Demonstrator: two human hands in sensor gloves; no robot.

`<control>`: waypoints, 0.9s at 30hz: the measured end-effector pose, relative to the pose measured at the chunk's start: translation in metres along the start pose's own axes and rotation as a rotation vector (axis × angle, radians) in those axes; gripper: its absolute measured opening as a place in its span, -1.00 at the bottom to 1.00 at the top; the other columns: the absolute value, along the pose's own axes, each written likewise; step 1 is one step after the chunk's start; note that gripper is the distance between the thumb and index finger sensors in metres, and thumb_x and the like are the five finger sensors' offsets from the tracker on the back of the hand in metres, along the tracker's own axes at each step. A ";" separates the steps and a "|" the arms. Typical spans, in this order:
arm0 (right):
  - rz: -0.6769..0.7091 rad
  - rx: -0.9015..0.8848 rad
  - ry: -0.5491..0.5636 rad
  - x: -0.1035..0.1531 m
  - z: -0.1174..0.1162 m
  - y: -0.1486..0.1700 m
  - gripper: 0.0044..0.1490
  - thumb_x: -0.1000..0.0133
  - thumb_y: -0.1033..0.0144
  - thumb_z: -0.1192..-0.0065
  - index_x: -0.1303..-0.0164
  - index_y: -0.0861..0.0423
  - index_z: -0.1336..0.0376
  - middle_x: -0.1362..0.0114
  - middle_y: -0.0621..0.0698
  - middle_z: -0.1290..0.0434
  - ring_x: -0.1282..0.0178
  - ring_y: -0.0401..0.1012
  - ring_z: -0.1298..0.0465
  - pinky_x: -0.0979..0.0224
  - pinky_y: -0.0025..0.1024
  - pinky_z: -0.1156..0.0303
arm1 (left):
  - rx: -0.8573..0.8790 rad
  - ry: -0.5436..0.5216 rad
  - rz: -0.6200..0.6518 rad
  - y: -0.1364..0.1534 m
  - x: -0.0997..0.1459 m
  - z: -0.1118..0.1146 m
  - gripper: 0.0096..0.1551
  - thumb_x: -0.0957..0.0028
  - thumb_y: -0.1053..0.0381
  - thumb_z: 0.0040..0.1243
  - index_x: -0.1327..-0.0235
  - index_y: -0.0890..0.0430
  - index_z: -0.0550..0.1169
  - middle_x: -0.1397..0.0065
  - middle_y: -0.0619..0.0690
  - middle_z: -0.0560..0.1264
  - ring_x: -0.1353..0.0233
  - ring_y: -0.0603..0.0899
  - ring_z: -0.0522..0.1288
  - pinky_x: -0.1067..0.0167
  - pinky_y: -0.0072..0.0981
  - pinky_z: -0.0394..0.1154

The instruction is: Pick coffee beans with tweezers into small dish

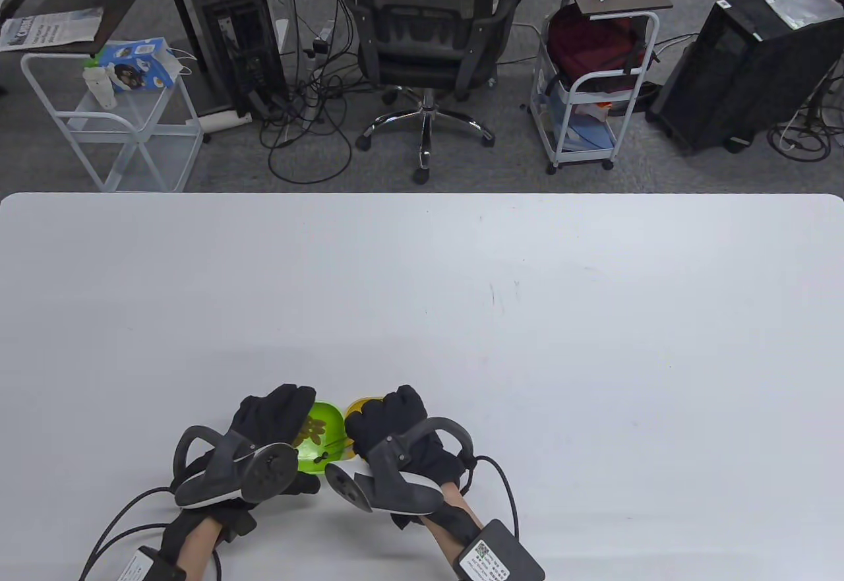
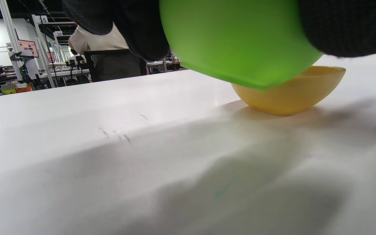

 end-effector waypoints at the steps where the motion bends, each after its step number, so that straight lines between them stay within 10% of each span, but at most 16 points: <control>1: 0.001 -0.008 -0.002 0.000 0.000 -0.001 -0.45 0.05 0.12 -0.13 -0.16 -0.05 -0.33 -0.02 -0.13 -0.52 0.09 -0.15 -0.56 -0.54 0.14 -0.38 | 0.000 0.000 0.000 0.000 0.000 0.000 0.46 0.31 -0.50 0.24 -0.75 0.31 0.16 -0.74 0.35 0.26 -0.58 0.34 0.50 -0.50 0.35 0.36; 27: 0.003 0.078 -0.037 -0.003 0.005 -0.005 -0.47 0.04 0.13 -0.10 -0.15 -0.04 -0.32 -0.03 -0.11 -0.51 0.09 -0.14 -0.55 -0.54 0.15 -0.37 | -0.009 -0.001 0.004 -0.002 -0.001 0.001 0.46 0.32 -0.50 0.24 -0.75 0.31 0.16 -0.74 0.34 0.27 -0.57 0.34 0.50 -0.50 0.35 0.36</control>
Point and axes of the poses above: the tracker on the back of each hand, its own y axis roughly to the little-finger side, its own x axis roughly from the fingertips to the wrist, z = x × y, the point moved 1 cm from there along -x, roughly from the wrist to the fingertips
